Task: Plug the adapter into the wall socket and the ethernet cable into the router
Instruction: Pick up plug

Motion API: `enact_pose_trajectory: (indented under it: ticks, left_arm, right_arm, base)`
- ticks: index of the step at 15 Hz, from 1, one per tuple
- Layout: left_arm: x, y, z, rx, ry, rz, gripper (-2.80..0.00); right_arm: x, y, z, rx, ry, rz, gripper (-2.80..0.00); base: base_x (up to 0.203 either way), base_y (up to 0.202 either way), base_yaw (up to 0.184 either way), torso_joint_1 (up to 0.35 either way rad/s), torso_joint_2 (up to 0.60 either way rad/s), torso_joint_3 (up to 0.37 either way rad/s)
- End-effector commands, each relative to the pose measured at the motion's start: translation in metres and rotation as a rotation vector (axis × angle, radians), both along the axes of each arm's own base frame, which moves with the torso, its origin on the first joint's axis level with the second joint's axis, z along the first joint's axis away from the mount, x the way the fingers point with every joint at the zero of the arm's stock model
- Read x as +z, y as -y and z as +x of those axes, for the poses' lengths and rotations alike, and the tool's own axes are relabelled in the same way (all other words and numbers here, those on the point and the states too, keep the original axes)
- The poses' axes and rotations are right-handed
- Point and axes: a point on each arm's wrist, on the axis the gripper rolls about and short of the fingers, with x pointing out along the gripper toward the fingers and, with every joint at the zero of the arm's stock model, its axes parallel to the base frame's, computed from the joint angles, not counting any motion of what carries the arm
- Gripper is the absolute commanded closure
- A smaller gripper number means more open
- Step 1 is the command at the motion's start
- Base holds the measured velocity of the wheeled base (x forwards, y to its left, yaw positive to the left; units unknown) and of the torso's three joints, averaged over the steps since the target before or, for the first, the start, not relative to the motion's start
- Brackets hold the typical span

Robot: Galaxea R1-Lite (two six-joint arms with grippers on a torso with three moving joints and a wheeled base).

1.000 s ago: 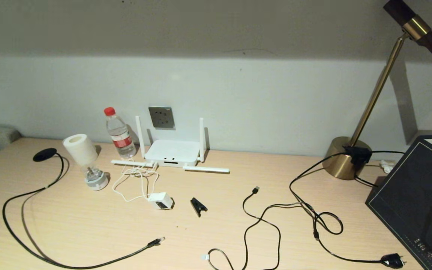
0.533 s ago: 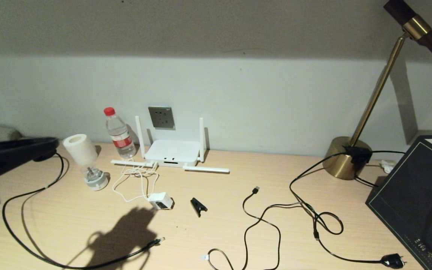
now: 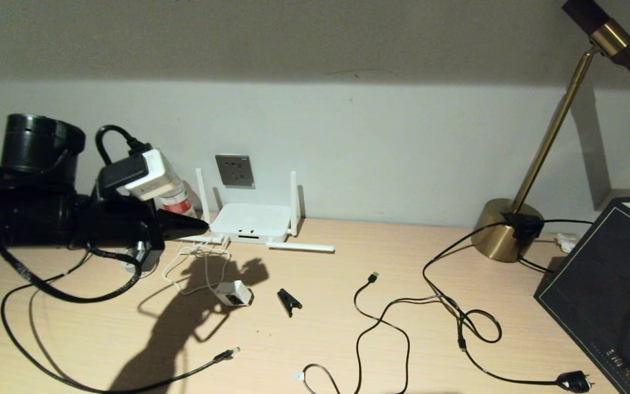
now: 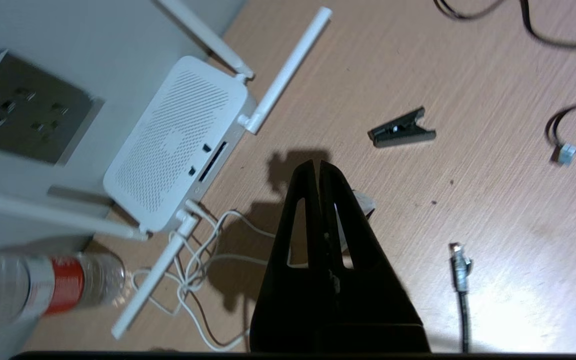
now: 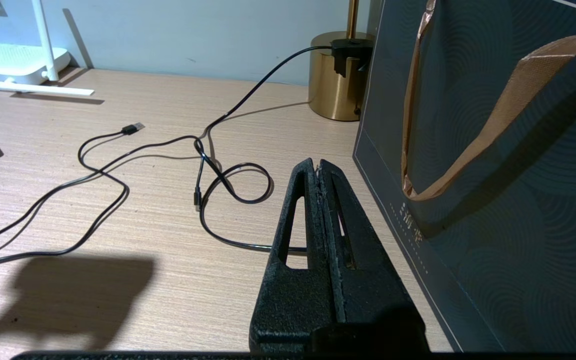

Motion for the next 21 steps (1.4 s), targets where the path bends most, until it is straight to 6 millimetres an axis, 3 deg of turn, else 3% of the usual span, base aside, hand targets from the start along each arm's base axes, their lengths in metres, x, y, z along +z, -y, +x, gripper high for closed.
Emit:
enact_pose_trajectory:
  ticks: [1,2,3,7,10,12,17,21]
  left_arm:
    - [-0.028,0.010,0.019,-0.081,-0.036,0.074,0.00]
    - [-0.032,0.010,0.018,-0.103,-0.042,0.099,0.00]
    - [-0.036,0.009,0.017,-0.115,-0.065,0.116,-2.80]
    - [-0.058,0.005,0.039,-0.186,-0.039,0.211,-2.80]
    - [-0.073,0.002,0.060,-0.342,-0.048,0.324,-2.80]
    - [-0.074,0.003,0.057,-0.438,-0.142,0.340,-2.80]
    - [-0.096,0.011,0.075,-0.485,-0.304,0.319,-2.80]
    - [-0.111,0.021,0.096,-0.493,-0.326,0.351,-2.80]
  right_arm:
    - [-0.010,0.000,0.003,0.001,-0.036,-0.001,0.00]
    - [-0.010,0.000,0.003,0.001,-0.036,-0.001,0.00]
    - [-0.010,0.000,0.003,0.001,-0.036,-0.001,0.00]
    - [-0.010,0.000,0.003,0.001,-0.036,-0.001,0.00]
    - [-0.010,0.000,0.003,0.001,-0.036,-0.001,0.00]
    - [-0.010,0.000,0.003,0.001,-0.036,-0.001,0.00]
    - [-0.010,0.000,0.003,0.001,-0.036,-0.001,0.00]
    - [-0.010,0.000,0.003,0.001,-0.036,-0.001,0.00]
  base:
    - [0.000,0.000,0.000,0.000,0.00,0.000]
    - [0.000,0.000,0.000,0.000,0.00,0.000]
    - [0.000,0.000,0.000,0.000,0.00,0.000]
    - [0.000,0.000,0.000,0.000,0.00,0.000]
    - [0.000,0.000,0.000,0.000,0.00,0.000]
    - [0.000,0.000,0.000,0.000,0.00,0.000]
    - [0.000,0.000,0.000,0.000,0.00,0.000]
    - [0.000,0.000,0.000,0.000,0.00,0.000]
